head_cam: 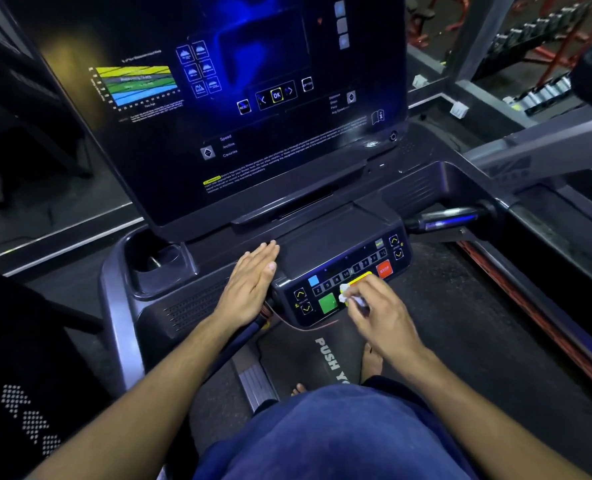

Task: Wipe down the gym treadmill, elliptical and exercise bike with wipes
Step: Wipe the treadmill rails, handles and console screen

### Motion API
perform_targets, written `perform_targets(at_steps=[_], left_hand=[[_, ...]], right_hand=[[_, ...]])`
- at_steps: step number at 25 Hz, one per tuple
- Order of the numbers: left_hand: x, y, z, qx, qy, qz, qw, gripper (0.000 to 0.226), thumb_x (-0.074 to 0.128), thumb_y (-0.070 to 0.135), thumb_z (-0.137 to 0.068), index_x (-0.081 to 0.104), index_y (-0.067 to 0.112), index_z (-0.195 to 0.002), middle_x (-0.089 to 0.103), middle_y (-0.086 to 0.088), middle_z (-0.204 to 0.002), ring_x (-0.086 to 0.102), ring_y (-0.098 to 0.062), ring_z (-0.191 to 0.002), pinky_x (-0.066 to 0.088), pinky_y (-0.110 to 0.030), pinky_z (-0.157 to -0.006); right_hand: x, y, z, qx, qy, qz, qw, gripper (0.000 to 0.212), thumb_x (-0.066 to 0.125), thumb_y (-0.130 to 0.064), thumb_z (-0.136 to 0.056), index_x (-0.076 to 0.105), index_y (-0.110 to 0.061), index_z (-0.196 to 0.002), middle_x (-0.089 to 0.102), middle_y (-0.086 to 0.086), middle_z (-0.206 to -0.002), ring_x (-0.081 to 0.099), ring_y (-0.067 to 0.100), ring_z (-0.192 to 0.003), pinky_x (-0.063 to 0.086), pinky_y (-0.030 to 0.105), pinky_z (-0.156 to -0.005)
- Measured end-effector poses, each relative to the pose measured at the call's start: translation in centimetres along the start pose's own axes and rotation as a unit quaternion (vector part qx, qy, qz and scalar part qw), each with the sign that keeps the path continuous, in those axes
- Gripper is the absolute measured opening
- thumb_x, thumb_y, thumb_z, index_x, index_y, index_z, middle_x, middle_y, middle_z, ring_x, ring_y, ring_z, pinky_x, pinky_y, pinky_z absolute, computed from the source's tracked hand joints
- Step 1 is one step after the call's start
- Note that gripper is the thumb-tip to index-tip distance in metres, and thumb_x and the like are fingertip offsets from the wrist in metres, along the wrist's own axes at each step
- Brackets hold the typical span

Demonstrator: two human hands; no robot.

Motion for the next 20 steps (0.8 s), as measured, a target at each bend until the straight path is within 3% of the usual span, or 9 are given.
perform_targets(at_steps=[3,7,10,14,20], left_hand=[[0.1,0.0,0.0,-0.001,0.001,-0.002,1.000,0.069,0.014,0.059,-0.102,0.034,0.023,-0.157,0.027,0.015,-0.163,0.012,0.010,-0.150,0.003,-0.022,-0.125],[-0.1,-0.1,0.0,-0.004,0.003,0.001,1.000,0.074,0.012,0.065,-0.101,0.034,0.022,-0.157,0.027,0.014,-0.163,0.012,0.009,-0.150,0.003,-0.024,-0.126],[-0.1,0.0,0.4,-0.005,0.005,0.005,1.000,0.079,0.009,0.071,-0.100,0.029,0.022,-0.159,0.023,0.013,-0.165,0.009,0.007,-0.151,0.003,-0.029,-0.128],[-0.3,0.5,2.7,-0.009,0.004,0.001,1.000,0.068,0.016,0.058,-0.105,0.016,0.020,-0.161,0.010,0.010,-0.169,-0.001,0.003,-0.154,0.000,-0.027,-0.127],[-0.7,-0.3,6.0,-0.033,0.021,-0.085,0.996,0.066,0.009,0.058,-0.105,0.007,0.023,-0.162,0.001,0.011,-0.169,-0.003,0.003,-0.154,0.001,-0.024,-0.127]], right_hand=[[0.1,2.1,0.4,0.041,-0.011,0.008,0.999,0.014,0.067,-0.003,-0.086,0.066,-0.016,-0.091,0.058,-0.008,-0.096,0.059,0.012,-0.089,0.055,0.036,-0.074],[-4.2,7.2,-0.7,0.189,0.091,-0.028,0.977,0.016,0.068,-0.002,-0.085,0.069,-0.018,-0.086,0.064,-0.006,-0.096,0.063,0.014,-0.084,0.054,0.041,-0.079],[-5.6,5.3,-2.8,0.121,0.083,0.015,0.989,0.012,0.070,-0.003,-0.086,0.069,-0.015,-0.090,0.063,-0.005,-0.096,0.056,0.018,-0.089,0.049,0.038,-0.082],[-5.8,2.6,-7.5,-0.003,0.047,0.057,0.997,0.011,0.066,-0.004,-0.091,0.069,-0.011,-0.098,0.061,-0.001,-0.097,0.056,0.020,-0.092,0.047,0.032,-0.080],[-0.1,-1.2,-11.4,-0.048,-0.122,0.147,0.980,0.022,0.064,-0.004,-0.087,0.076,-0.015,-0.102,0.072,0.003,-0.097,0.062,0.028,-0.093,0.052,0.041,-0.084]])
Point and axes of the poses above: each hand's wrist, its own z-axis away from the middle knuckle, its own x-axis out of the palm, y = z × x, the point moved 8 cm from there along -z, towards the middle knuckle
